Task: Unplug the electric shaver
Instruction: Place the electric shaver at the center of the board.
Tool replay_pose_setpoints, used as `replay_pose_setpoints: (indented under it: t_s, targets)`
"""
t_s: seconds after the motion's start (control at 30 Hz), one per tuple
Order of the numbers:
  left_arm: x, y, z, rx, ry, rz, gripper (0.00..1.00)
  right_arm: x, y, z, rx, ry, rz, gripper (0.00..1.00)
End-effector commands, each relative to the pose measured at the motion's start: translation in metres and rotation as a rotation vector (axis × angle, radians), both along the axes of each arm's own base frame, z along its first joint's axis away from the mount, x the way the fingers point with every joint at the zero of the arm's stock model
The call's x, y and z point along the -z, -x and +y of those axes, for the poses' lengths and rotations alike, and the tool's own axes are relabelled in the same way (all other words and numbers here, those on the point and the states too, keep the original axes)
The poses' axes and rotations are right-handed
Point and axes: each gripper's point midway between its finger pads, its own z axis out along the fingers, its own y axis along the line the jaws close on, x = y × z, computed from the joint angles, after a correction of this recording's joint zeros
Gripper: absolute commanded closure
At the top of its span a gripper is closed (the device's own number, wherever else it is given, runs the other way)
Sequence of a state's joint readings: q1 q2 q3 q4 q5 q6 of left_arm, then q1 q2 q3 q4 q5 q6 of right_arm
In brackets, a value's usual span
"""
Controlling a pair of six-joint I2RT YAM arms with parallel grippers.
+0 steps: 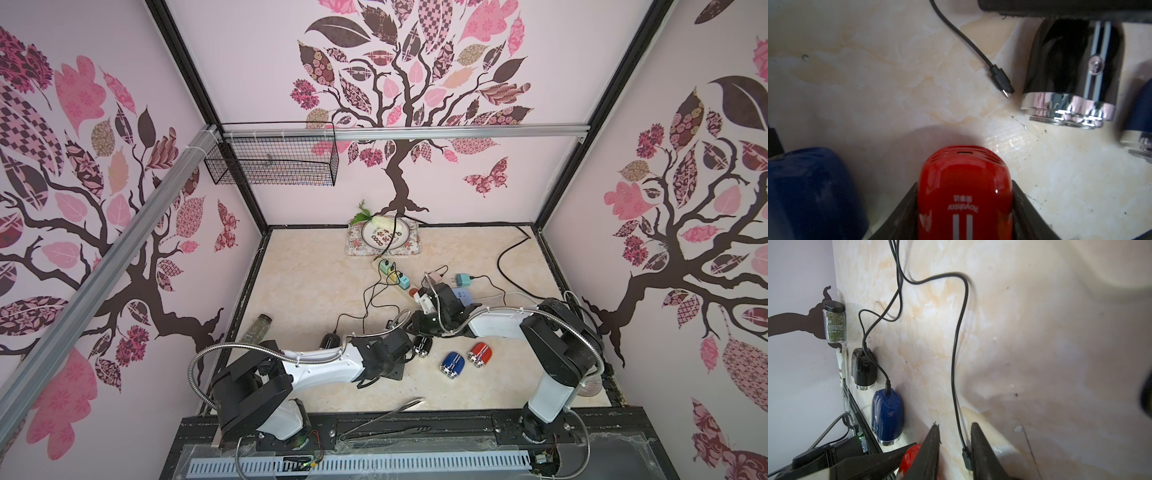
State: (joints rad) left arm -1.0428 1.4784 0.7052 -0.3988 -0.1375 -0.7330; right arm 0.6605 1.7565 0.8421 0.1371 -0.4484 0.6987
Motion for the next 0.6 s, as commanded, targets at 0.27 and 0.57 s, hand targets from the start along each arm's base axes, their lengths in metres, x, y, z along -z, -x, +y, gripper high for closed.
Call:
replay_pose_setpoints:
  t_s: [0.27, 0.57]
  targets:
    - [-0.025, -0.009, -0.017, 0.016, 0.071, -0.051, 0.41, -0.022, -0.002, -0.006, 0.009, -0.013, -0.046, 0.65]
    - [-0.028, -0.011, -0.019, 0.021, 0.081, -0.053, 0.36, -0.028, -0.003, -0.007, 0.01, -0.017, -0.057, 0.62]
